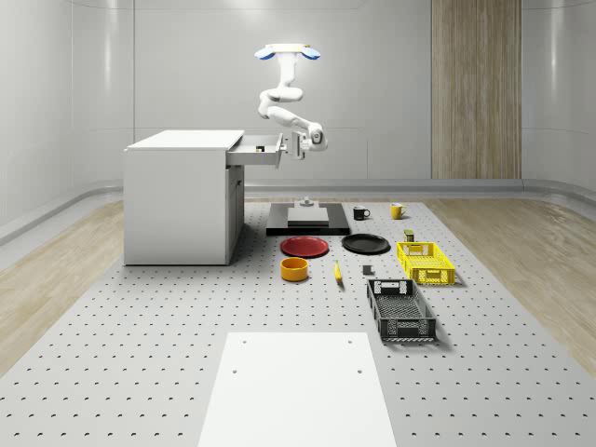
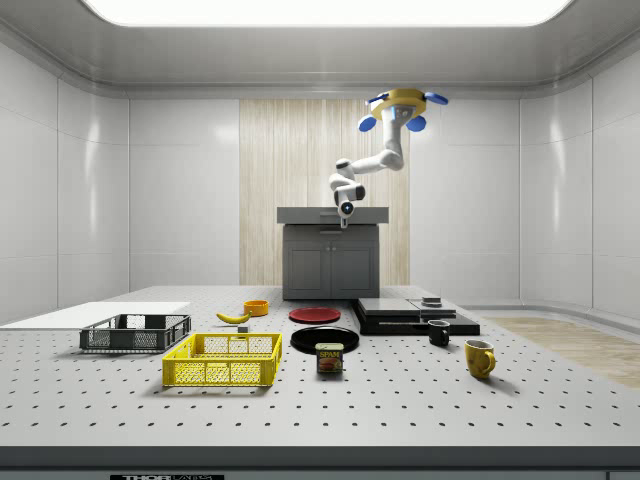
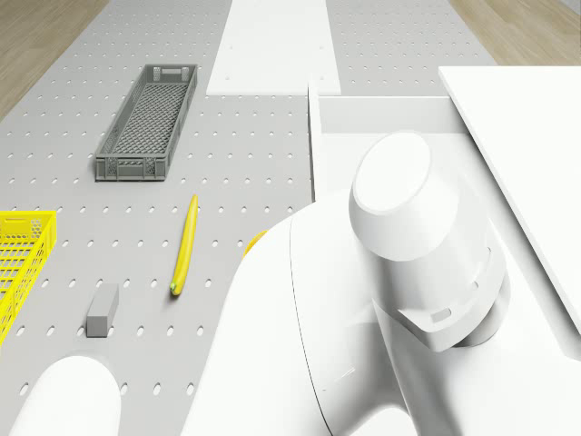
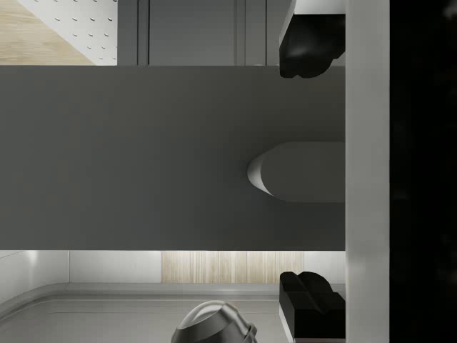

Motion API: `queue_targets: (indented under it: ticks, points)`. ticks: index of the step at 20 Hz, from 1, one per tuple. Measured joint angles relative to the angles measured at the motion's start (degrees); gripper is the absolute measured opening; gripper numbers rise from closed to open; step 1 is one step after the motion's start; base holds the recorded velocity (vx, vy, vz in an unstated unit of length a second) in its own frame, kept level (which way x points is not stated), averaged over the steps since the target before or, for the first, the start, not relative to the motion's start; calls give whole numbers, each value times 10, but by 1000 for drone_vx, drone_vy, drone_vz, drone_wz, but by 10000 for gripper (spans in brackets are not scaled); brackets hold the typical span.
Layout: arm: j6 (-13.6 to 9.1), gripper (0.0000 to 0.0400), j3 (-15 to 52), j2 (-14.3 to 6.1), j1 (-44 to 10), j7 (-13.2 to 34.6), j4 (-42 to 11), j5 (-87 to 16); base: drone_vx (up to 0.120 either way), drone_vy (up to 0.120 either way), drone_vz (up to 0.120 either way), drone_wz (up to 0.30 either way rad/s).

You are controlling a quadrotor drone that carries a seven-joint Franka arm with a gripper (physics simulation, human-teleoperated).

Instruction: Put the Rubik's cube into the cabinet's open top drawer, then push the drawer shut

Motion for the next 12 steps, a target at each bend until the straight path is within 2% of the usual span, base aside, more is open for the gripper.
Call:
queue_targets:
  ticks: [1,12]
  points:
    - [1,400,-1,-1,-1,0,0,1,0,-120,0,0]
    - [26,400,-26,-37,39,-22,-36,-31,0,0,0,0]
